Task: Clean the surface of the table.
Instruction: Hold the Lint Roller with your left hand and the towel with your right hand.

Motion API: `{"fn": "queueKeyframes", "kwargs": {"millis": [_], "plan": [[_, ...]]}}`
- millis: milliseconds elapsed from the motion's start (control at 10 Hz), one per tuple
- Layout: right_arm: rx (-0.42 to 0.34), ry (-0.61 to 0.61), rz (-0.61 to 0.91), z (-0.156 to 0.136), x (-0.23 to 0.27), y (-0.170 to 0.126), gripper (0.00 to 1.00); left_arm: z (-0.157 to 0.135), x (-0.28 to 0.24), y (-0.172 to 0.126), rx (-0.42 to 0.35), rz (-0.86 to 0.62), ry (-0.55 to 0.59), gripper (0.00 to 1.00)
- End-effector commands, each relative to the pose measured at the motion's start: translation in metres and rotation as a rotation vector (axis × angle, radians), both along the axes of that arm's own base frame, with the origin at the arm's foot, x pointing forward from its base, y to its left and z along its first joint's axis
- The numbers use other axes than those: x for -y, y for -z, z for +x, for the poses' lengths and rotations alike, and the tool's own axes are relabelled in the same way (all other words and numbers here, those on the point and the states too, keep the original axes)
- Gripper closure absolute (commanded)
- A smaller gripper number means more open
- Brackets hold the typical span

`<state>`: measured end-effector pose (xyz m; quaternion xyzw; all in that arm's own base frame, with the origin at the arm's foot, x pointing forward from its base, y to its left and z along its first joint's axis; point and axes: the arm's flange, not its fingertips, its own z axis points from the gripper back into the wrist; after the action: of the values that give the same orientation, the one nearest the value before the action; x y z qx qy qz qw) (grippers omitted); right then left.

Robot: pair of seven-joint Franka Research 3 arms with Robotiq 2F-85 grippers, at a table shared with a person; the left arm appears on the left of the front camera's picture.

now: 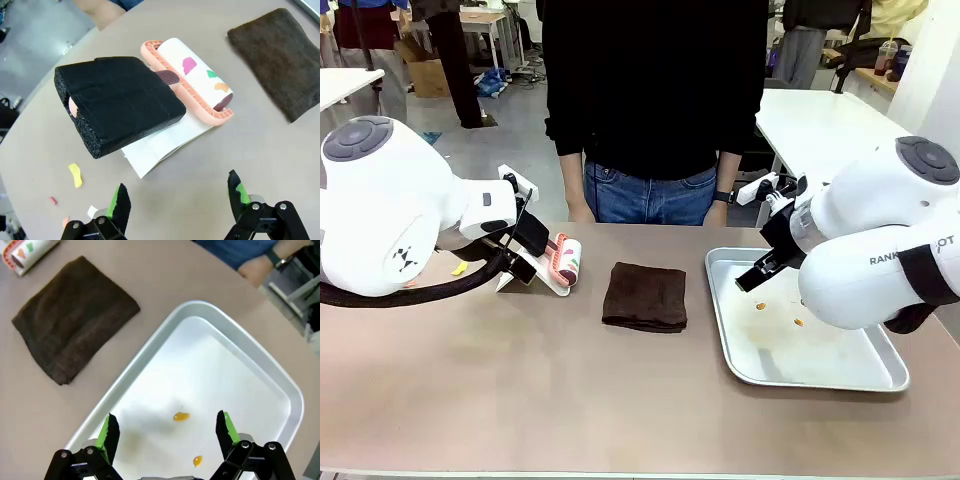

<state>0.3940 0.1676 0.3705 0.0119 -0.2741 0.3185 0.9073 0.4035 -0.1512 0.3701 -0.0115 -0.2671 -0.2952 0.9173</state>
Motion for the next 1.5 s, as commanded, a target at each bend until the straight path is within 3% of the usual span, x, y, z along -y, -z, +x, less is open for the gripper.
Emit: {"fn": "queueKeyframes", "kwargs": {"millis": [0,1400], "plan": [[0.0,0.0,0.0,0.0,0.0,-0.0001,0.0,0.0,0.0,-0.0001,0.0,0.0,0.0,0.0],[-0.017,-0.01,0.025,-0.0042,0.0007,-0.0031,0.0,-0.0062,-0.0026,-0.007,-0.012,-0.038,0.015,0.0]]}}
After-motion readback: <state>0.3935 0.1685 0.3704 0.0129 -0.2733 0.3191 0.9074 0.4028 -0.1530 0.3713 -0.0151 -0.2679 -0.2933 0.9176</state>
